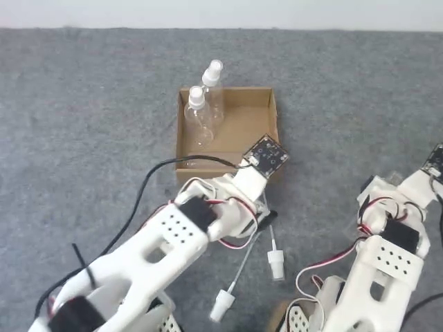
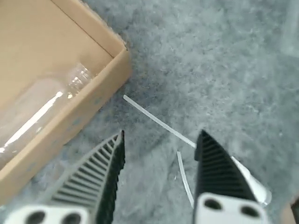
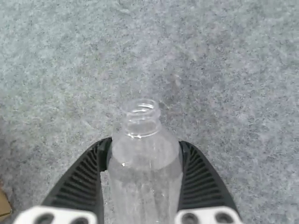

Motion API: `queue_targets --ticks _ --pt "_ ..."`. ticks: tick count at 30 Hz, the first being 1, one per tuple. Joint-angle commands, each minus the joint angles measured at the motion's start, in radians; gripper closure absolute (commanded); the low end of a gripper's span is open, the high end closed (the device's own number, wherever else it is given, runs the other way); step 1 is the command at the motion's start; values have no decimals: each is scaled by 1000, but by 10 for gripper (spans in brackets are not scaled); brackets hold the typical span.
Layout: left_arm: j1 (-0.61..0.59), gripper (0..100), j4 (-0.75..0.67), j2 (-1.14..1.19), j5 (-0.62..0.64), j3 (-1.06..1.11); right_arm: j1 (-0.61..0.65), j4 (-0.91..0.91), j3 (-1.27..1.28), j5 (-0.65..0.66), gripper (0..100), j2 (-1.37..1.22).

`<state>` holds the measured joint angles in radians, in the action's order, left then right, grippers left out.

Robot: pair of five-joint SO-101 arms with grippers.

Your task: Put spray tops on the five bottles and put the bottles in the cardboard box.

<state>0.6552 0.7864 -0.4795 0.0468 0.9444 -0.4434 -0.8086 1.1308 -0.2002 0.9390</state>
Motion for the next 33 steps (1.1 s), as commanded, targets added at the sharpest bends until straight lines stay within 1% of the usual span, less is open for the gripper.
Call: queue_targets --ticks 1,6,11,16,22,27,33 --pt "43 814 -100 60 9 -62 -13 22 -8 -8 992 38" --pt "100 816 -140 91 9 -62 -10 21 -8 -8 992 38" --pt "98 816 -138 126 8 -70 -8 19 -8 -8 992 35" --pt "97 818 -127 247 2 -134 -8 19 -6 -8 992 30" --pt "100 888 -18 408 0 -292 -8 33 15 -6 992 38" --pt "95 893 94 512 0 -390 -8 47 20 -5 992 38" --pt "91 893 219 545 6 -430 -8 47 20 -5 992 38"
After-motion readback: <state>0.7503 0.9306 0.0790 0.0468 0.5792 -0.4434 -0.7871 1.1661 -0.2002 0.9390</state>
